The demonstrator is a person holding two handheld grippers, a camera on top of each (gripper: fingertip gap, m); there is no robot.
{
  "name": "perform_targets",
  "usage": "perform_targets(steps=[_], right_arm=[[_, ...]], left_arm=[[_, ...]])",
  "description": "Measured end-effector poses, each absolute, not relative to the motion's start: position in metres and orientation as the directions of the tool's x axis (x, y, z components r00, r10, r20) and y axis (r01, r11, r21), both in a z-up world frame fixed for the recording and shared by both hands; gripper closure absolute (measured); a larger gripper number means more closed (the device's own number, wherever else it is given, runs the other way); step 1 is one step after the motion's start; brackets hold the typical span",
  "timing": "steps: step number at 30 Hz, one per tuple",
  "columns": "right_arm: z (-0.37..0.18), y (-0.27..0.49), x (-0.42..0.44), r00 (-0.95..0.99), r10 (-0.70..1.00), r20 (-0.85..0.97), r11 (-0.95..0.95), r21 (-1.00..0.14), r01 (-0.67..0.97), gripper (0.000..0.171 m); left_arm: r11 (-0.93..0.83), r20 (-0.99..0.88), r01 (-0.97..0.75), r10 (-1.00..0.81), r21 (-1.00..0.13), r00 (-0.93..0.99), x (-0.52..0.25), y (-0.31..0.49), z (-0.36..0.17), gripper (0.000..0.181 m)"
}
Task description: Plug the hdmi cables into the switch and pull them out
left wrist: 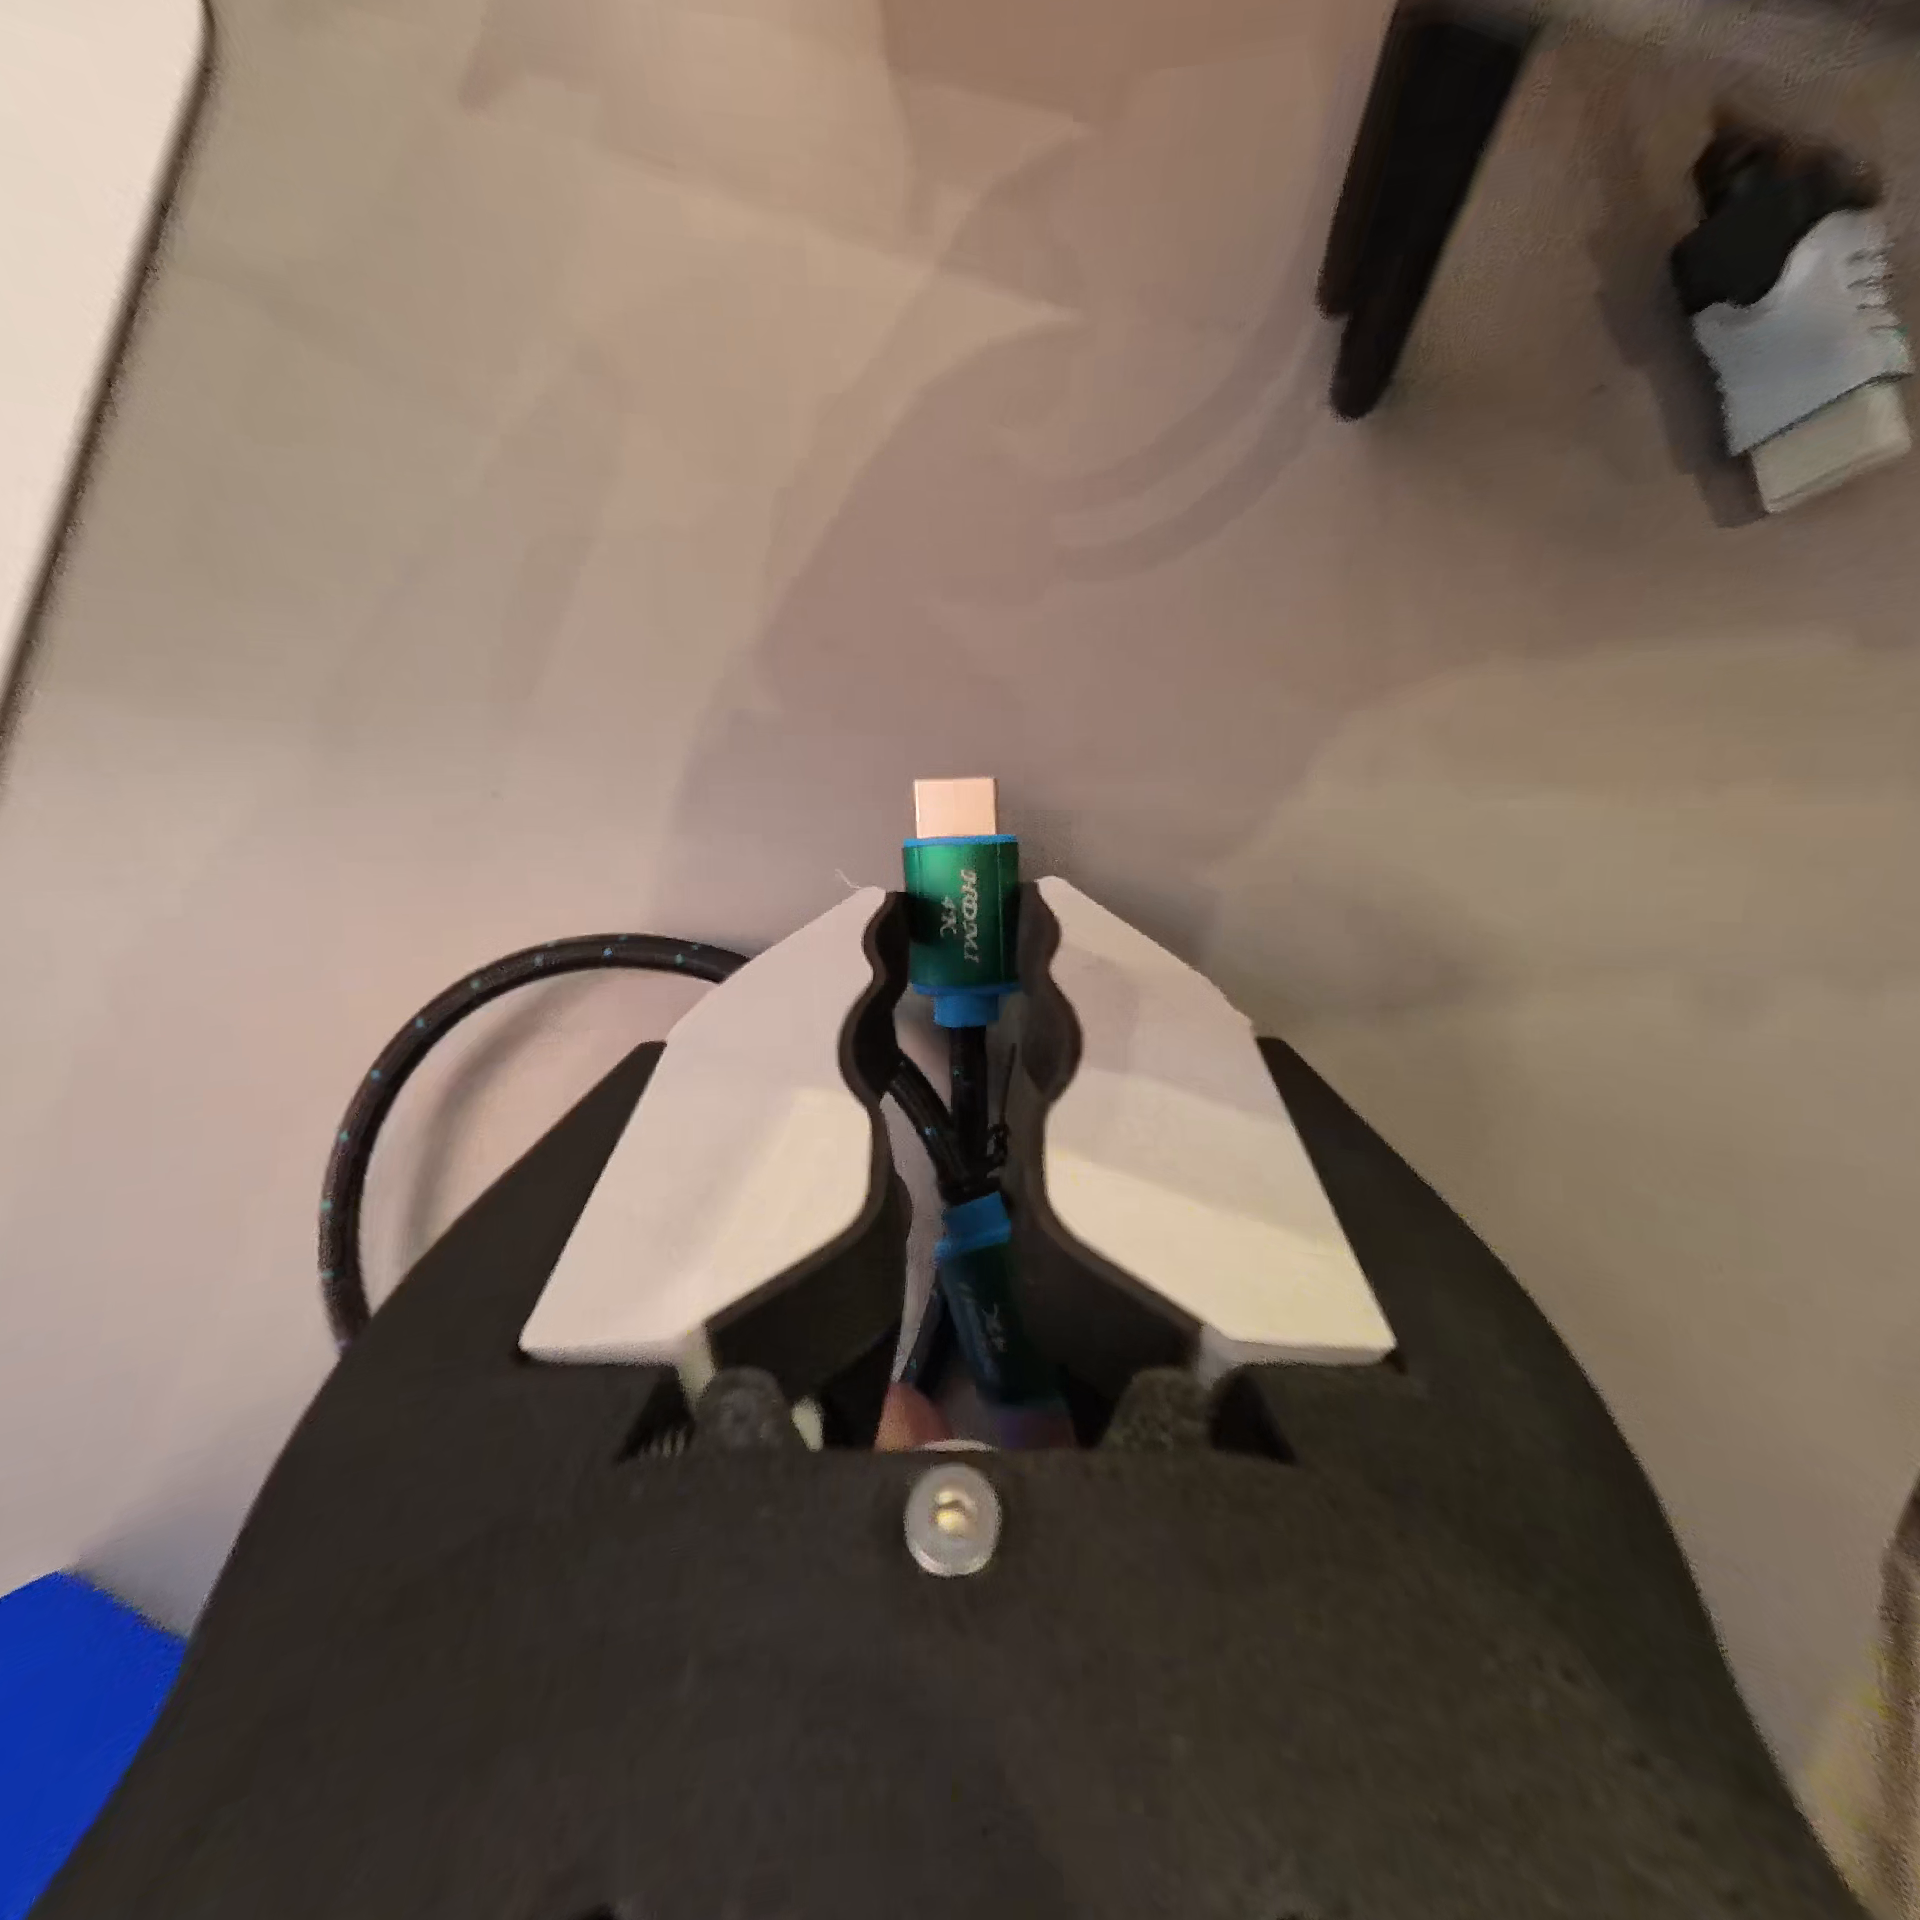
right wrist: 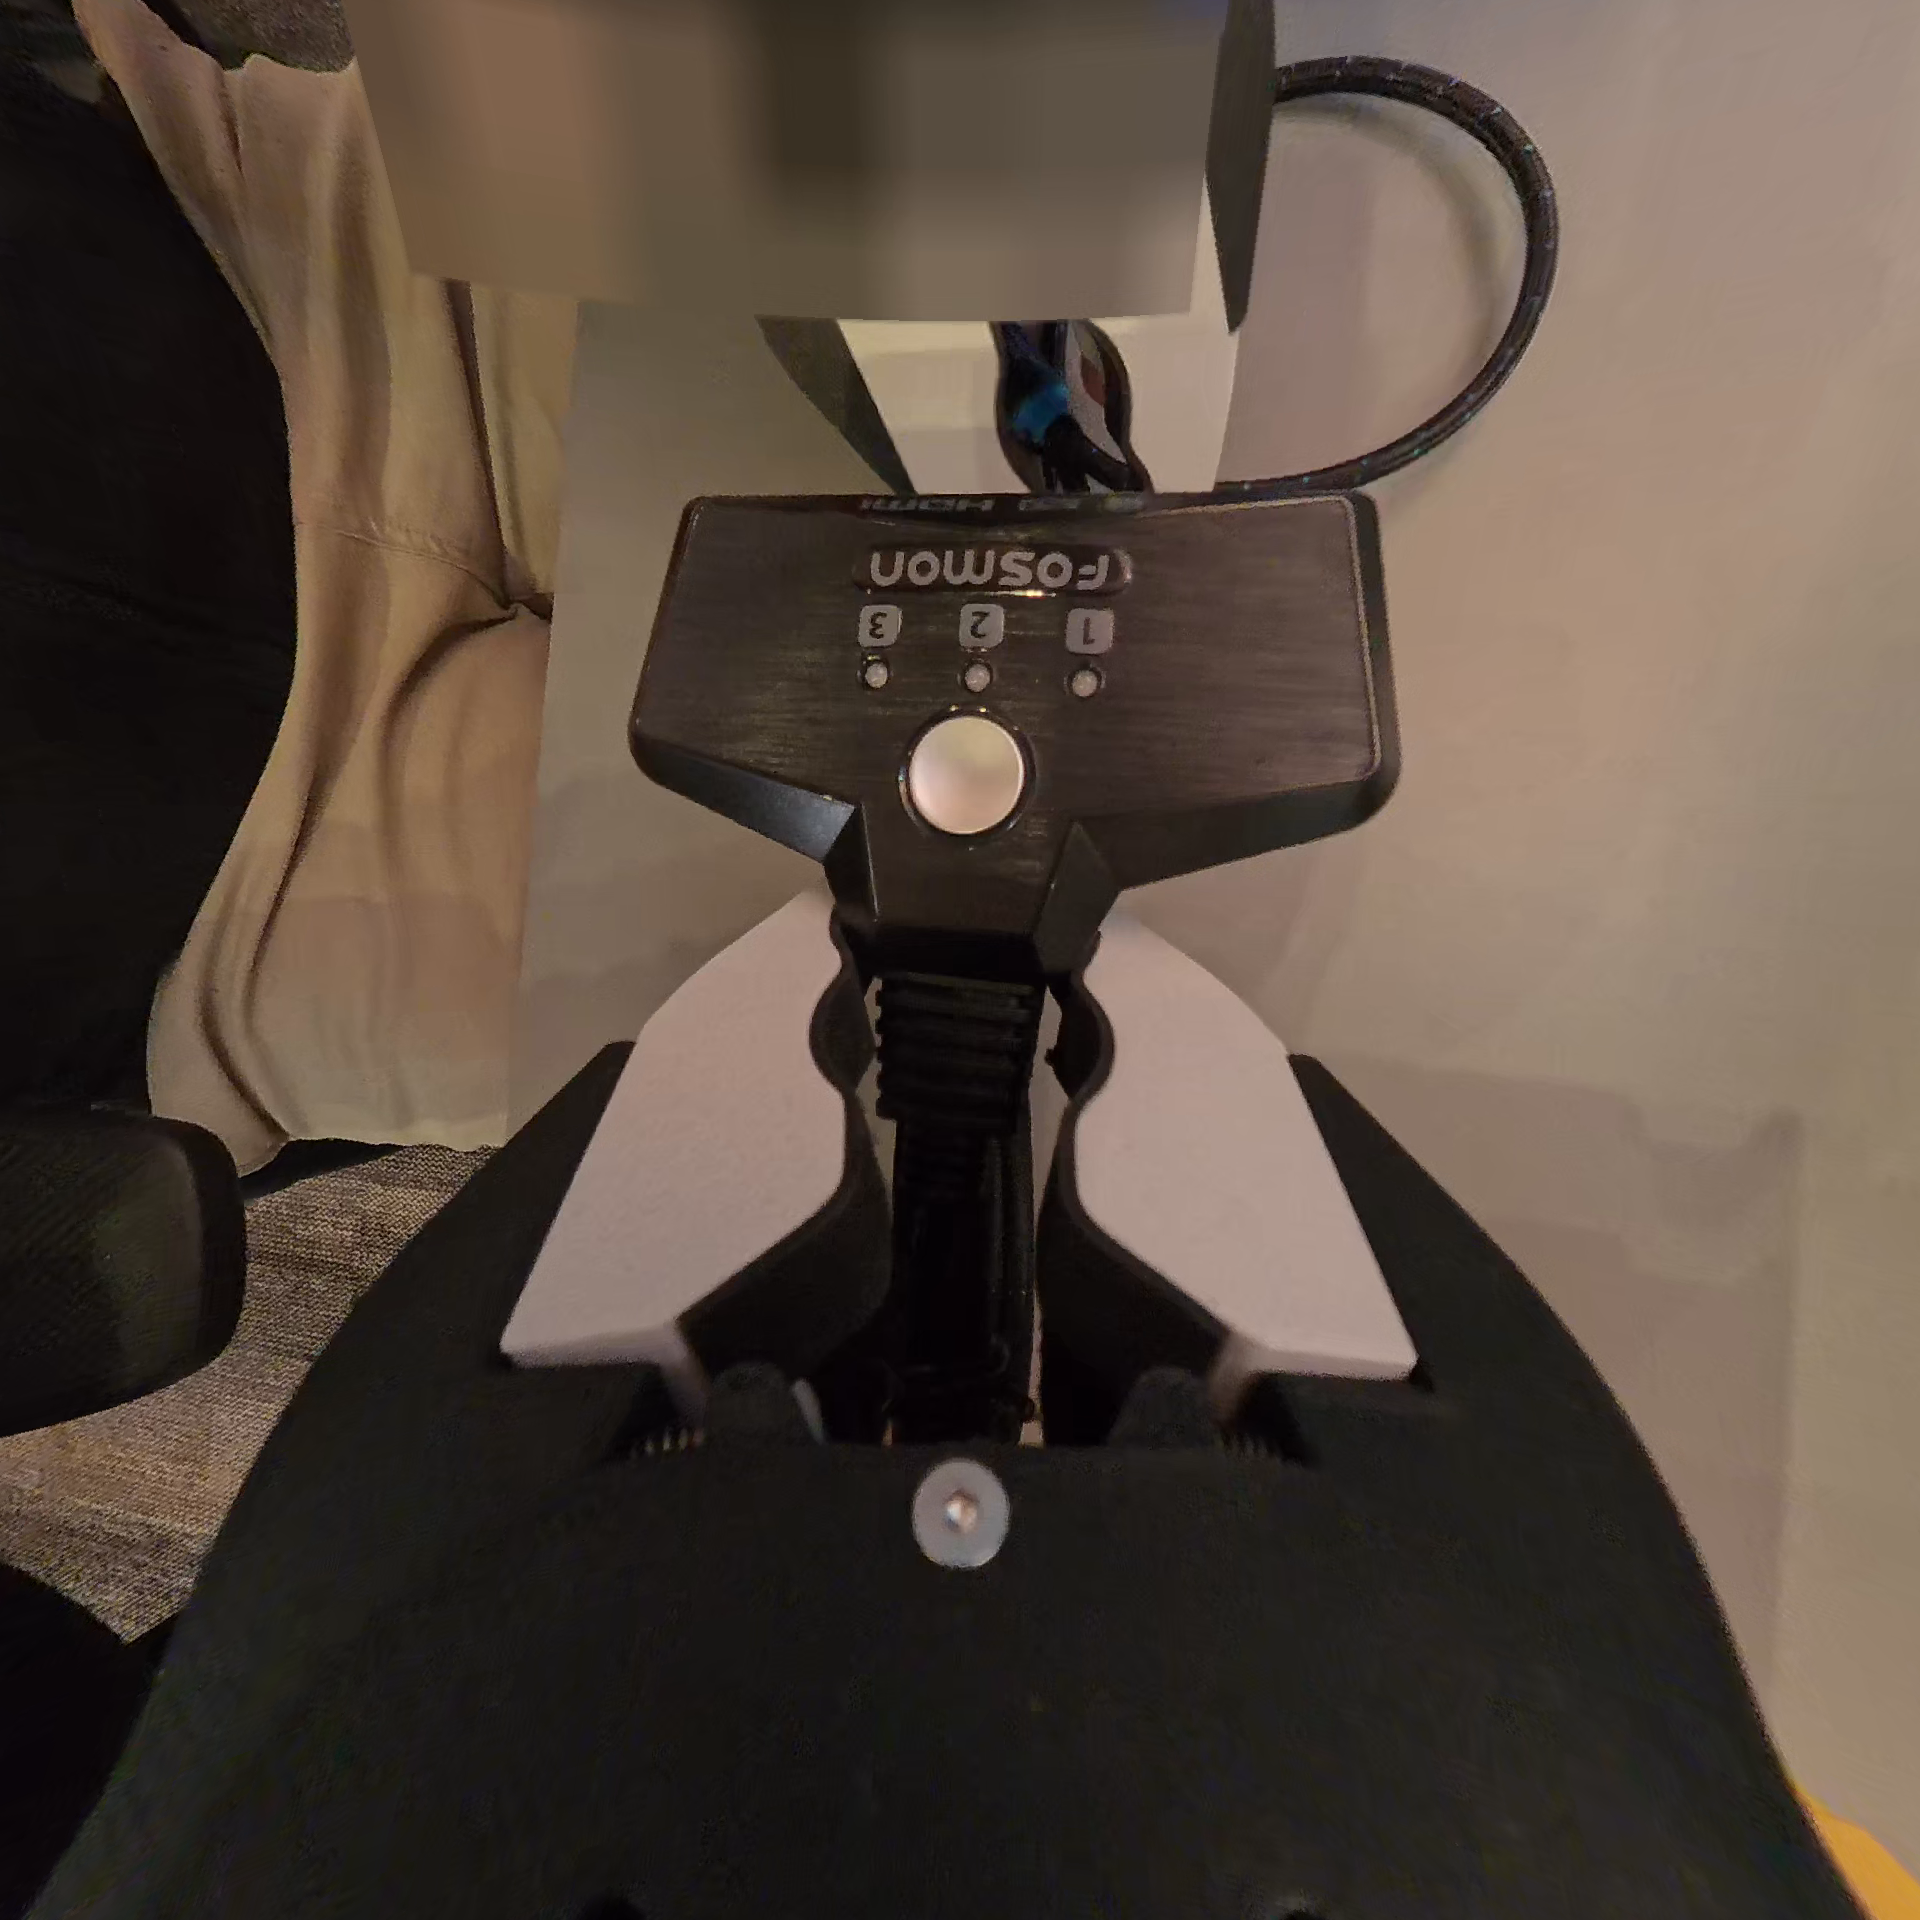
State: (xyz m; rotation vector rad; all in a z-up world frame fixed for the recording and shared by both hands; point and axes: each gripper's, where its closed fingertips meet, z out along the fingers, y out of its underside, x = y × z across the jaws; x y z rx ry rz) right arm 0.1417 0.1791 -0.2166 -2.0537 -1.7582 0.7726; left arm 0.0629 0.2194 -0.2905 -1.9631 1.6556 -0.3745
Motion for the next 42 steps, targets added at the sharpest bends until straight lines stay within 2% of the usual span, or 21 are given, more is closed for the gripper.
perform_targets(steps=[1,6,8,17,32,42], right_arm=[[-0.217,0.179,0.142,0.090,0.978,-0.188,-0.183,-0.570,0.801,0.140],[-0.219,0.177,0.143,0.085,0.978,-0.191,-0.178,-0.551,0.816,0.140],[-0.218,0.177,0.143,0.080,0.980,-0.184,-0.169,-0.546,0.820,0.140],[-0.220,0.175,0.133,0.013,0.995,-0.099,-0.061,-0.498,0.865,0.140],[-0.220,0.178,0.117,-0.046,0.997,0.059,0.066,-0.422,0.904,0.141],[-0.224,0.184,0.122,-0.016,0.995,0.101,0.052,-0.367,0.929,0.141]], left_arm=[[-0.079,-0.154,-0.811,-0.967,-0.580,0.204,0.064,0.218,-0.283,0.161],[0.078,-0.328,-0.799,-0.932,-0.596,0.154,0.062,0.215,-0.245,0.161],[0.161,-0.420,-0.813,-0.901,-0.560,0.111,0.059,0.214,-0.233,0.161],[0.316,-0.546,-0.833,-0.838,-0.455,-0.019,0.058,0.201,-0.205,0.161],[0.346,-0.610,-0.838,-0.792,-0.423,-0.019,0.053,0.197,-0.204,0.161],[0.344,-0.631,-0.855,-0.776,-0.388,-0.026,0.049,0.197,-0.203,0.161]])
